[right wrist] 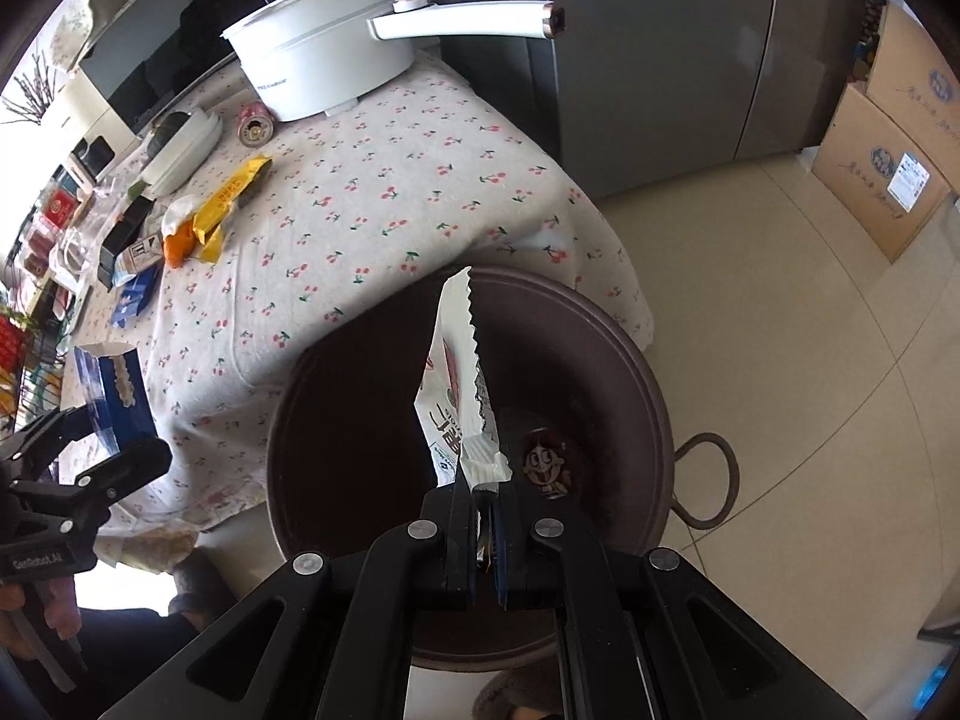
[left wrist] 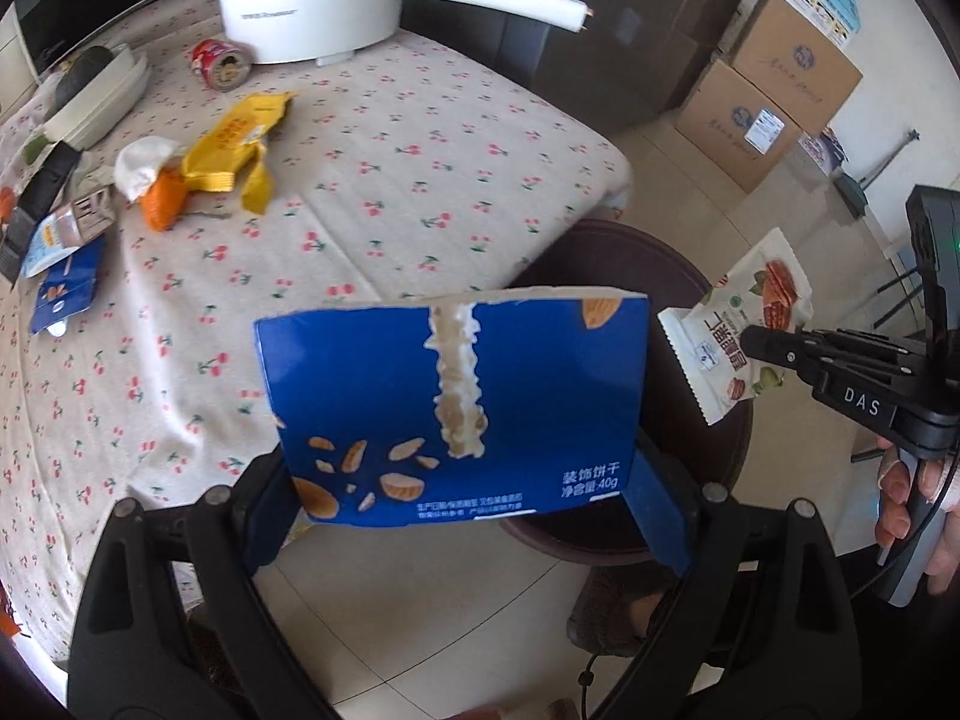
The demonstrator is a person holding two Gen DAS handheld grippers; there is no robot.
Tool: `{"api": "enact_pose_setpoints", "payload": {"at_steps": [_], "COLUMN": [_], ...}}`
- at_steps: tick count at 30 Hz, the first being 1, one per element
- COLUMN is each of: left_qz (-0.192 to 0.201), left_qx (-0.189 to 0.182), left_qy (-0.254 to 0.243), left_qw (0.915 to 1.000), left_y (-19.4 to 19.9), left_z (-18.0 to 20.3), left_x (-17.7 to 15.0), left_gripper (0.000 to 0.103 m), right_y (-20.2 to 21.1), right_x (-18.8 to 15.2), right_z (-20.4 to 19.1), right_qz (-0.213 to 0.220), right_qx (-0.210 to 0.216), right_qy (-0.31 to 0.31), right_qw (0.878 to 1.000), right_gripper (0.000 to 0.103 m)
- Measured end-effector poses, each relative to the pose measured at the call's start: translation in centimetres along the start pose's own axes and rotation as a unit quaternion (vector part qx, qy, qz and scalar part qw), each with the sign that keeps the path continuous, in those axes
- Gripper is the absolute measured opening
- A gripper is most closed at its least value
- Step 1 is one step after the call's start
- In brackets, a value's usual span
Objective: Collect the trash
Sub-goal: 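Carry the wrapper and blue box over the bin and release both, then move both tools back to the table toward the milk carton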
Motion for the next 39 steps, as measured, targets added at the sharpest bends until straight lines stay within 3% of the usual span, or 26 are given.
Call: {"api": "enact_pose_setpoints", "payload": {"at_steps": [3, 7, 23, 39], "left_qz": [-0.012, -0.032, -0.020, 0.018], "left_qx": [-0.009, -0.005, 0.000, 0.072], "left_qy": [-0.020, -0.035, -0.004, 0.061], "left_qw": [0.9997, 0.9989, 0.9998, 0.9953], "left_y": [-1.2, -2.7, -1.6, 4.4], "left_z": [1.8, 2.7, 0.9, -11.6], "left_x": [0.0, 0.0, 0.1, -0.2], "left_gripper": [0.093, 0.094, 0.097, 0.097], "right_y": [-0.2, 0.2, 1.1, -0.1], "right_x": [-0.5, -0.7, -0.1, 1.9], "right_z": [1.2, 3.1, 4.2, 1.0], "right_qz": [-0.013, -0.013, 0.003, -0.002], "right_qx": [-0.005, -0.010, -0.006, -0.023], "right_qy": [-0.014, -0.050, -0.067, -0.054], "right_qw": [1.000, 0.999, 0.998, 0.998], "right_gripper": [0.010, 0.064, 0.072, 0.074]}}
Point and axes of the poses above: each gripper's, at about its wrist camera, not at the fingertips, and y roughly against the way its jaws point, z to its right, x to its top, the point moved 8 cm from there along -y, roughly the way its jaws point, and after that the axes turned 5 degrees about -x, right-handed, at the moved point
